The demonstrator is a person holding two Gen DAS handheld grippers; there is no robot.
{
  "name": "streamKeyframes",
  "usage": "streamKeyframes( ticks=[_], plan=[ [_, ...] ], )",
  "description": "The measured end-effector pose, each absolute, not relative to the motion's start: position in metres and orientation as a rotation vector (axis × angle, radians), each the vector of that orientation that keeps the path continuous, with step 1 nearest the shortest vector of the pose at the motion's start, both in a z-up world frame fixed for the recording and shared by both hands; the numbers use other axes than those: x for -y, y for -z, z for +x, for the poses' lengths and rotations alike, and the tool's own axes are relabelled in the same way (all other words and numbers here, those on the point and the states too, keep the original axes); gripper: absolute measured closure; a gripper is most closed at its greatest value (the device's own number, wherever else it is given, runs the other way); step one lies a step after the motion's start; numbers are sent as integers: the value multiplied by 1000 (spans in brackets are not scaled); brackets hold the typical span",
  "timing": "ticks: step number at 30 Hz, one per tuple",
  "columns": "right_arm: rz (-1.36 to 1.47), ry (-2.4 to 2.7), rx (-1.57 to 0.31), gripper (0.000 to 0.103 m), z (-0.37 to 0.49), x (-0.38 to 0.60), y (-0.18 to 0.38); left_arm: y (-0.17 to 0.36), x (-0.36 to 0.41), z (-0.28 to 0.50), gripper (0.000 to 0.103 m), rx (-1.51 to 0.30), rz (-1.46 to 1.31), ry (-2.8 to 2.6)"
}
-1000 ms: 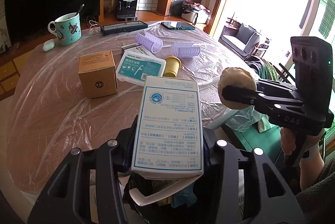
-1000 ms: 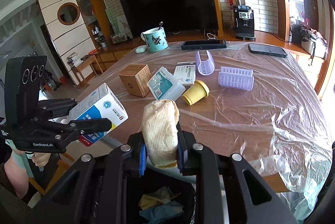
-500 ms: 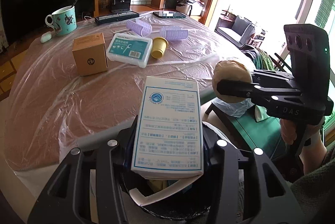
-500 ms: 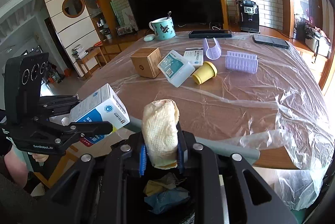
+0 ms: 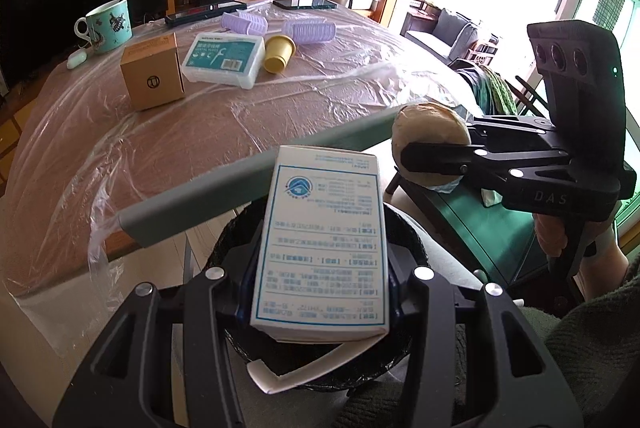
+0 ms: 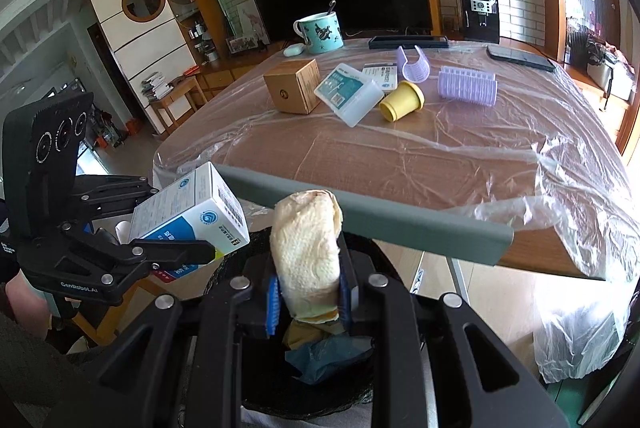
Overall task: Collect trash
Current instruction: 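Carry the box and tissue over the black bin with both tools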
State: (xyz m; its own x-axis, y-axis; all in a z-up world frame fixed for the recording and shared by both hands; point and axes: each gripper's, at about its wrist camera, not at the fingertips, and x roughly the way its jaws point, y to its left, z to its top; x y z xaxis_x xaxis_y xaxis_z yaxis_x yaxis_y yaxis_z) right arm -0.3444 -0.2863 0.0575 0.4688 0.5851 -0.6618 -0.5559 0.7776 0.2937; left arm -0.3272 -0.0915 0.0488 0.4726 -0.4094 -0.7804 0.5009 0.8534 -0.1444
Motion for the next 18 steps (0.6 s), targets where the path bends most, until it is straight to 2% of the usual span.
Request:
streamKeyframes(
  ticks=[18],
  plan=[
    [21, -702, -916, 80, -354, 279, -24, -14, 99, -337, 54, -1008, 158, 542]
  ],
)
